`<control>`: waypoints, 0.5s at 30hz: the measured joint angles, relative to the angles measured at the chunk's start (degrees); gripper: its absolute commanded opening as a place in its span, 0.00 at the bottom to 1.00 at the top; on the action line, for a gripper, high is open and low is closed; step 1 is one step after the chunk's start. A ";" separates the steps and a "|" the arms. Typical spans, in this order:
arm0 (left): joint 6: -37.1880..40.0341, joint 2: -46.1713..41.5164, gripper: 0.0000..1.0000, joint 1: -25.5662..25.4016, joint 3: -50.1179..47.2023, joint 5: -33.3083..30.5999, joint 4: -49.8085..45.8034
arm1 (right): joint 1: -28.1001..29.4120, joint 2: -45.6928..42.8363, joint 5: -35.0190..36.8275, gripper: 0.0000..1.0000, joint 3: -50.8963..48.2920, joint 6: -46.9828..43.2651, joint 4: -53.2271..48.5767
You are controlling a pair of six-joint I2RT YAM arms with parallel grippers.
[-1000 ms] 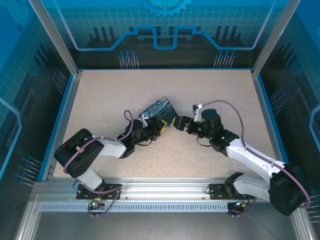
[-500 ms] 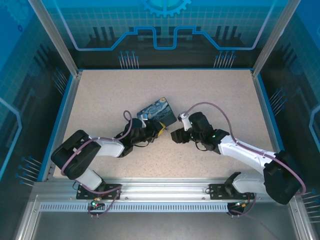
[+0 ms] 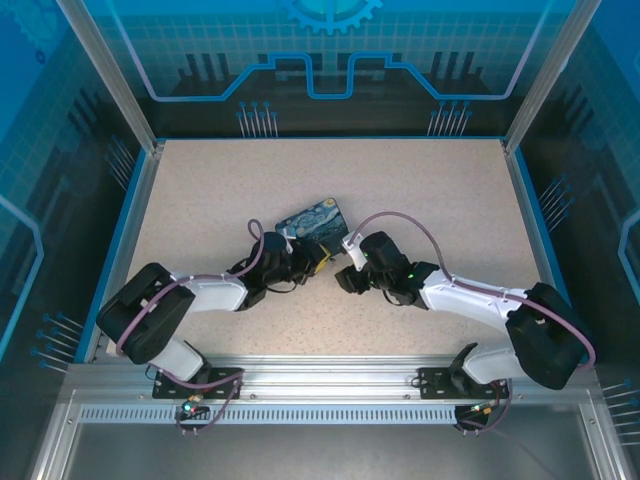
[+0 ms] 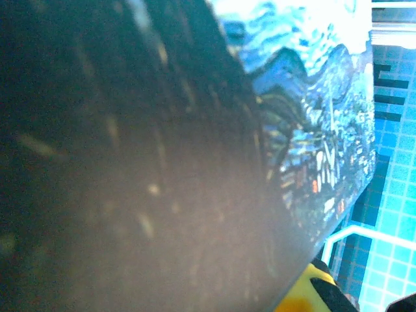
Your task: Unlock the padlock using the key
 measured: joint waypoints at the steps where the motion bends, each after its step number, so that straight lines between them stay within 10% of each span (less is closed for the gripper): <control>1: 0.13 -0.09 0.00 0.00 0.09 0.00 -0.46 | 0.00 0.37 0.00 0.49 0.09 -0.13 0.28; 15: 0.35 -0.42 0.00 0.00 0.44 0.37 -2.10 | 1.33 4.59 -0.26 0.50 3.96 -1.20 2.01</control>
